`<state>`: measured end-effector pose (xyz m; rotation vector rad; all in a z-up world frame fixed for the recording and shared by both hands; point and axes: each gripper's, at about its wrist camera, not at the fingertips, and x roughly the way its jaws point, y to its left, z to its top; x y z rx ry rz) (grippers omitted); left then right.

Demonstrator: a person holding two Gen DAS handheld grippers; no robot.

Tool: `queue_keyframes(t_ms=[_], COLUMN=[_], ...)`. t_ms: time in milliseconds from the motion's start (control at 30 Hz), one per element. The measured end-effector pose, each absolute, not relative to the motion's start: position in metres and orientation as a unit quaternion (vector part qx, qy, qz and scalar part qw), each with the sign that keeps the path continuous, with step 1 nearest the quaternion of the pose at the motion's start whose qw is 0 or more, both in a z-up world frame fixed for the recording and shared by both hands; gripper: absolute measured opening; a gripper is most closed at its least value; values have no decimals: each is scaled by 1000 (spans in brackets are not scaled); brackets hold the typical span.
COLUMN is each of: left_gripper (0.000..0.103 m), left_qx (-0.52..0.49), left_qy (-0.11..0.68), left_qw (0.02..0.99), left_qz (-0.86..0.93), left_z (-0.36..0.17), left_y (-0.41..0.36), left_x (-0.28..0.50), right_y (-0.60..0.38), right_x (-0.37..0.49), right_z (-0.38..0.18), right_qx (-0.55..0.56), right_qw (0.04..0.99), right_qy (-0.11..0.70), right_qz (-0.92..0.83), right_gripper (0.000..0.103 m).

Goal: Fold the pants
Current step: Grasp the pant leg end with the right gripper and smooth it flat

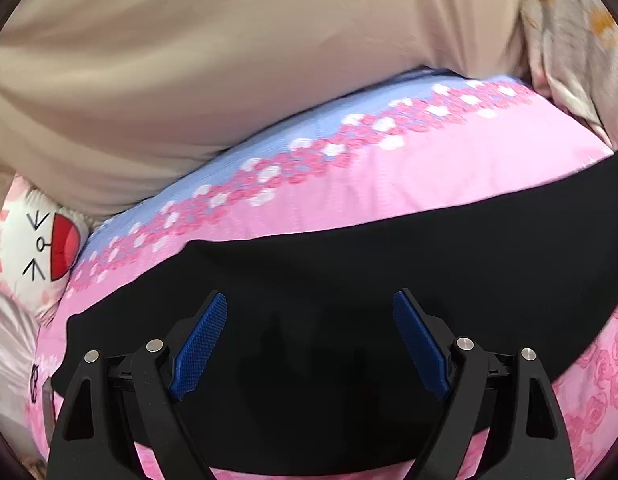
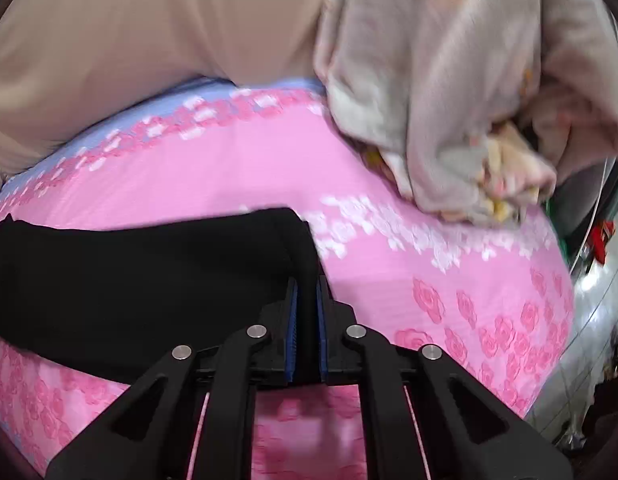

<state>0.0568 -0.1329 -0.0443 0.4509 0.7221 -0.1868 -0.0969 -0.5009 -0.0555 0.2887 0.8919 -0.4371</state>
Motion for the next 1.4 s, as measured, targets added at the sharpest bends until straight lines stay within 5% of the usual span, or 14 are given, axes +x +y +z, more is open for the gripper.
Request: queue_keyframes(t_ms=[367,533,800,967,1067,1133,1400], left_gripper=[83,83,84,84,84,84,84], left_qx=[238,237,139,117,113,114,141], left_qy=[382,375,352,360,358,358,367], left_qw=[889,892,925,922,924,925,918], left_qz=[-87,-88,23,82,74,57,-60], left_z=[-86,-82,-33,-25,-23,-27,-44], left_y=[-157,-154,-48,8,17,13,-54], left_x=[51,47,62,68,62,60,45], right_y=[-471,-495,-482,-494,-489,-490,-486], right_x=[-72,-22,-51,-68,-100,-119,-159], right_z=[-22,-71,-42,-70,-45,-40,-51], right_qx=[142,116,168,208,212,221,268], right_qw=[909,878,895,869,877,875,855], right_qy=[367,434,381,404,362,352,355], right_qz=[-139,-164,-160,-193,-233,-247,-268], right_gripper=[13,3,9,9,19,49,50])
